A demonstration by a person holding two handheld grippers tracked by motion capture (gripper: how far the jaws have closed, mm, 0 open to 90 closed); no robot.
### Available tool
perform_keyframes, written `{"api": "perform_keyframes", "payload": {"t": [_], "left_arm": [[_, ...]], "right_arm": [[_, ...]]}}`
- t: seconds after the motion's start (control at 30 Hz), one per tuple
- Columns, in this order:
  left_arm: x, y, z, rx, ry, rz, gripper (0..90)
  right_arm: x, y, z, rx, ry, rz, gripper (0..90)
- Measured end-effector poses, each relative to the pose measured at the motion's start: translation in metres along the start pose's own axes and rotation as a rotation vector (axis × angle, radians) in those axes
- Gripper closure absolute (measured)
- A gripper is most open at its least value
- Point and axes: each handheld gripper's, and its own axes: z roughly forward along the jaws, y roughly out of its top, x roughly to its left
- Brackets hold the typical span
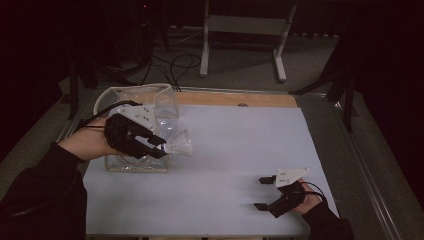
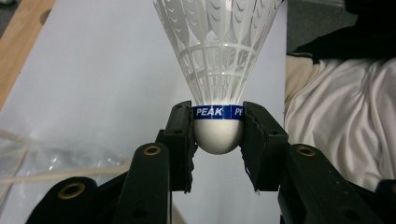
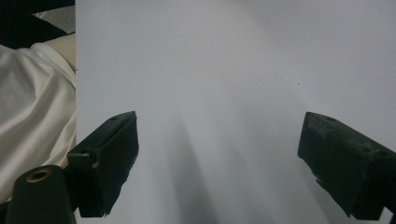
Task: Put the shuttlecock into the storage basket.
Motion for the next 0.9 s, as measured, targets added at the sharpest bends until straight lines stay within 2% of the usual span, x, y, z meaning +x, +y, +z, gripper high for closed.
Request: {"api": "perform_keyframes", "payload": {"t": [0.5, 0.57, 0.8, 0.9], "left_arm": [[0.012, -0.019, -0.024, -0.012, 0.052, -0.027, 66.7], [0.014, -0.022, -0.027, -0.022, 0.060, -0.036, 66.8], [0.024, -0.035, -0.030, 0.001, 0.080, -0.082, 66.8], [0.028, -0.041, -0.031, -0.002, 0.087, -0.089, 66.7]], "right_arm": [[0.000, 0.000, -0.001, -0.002, 0.006, -0.001, 12.4], [0.000, 0.000, -0.001, -0.004, 0.006, 0.003, 12.4], [0.000, 0.000, -0.001, -0.004, 0.010, 0.004, 12.4], [0.000, 0.000, -0.001, -0.004, 0.013, 0.001, 12.5]]}}
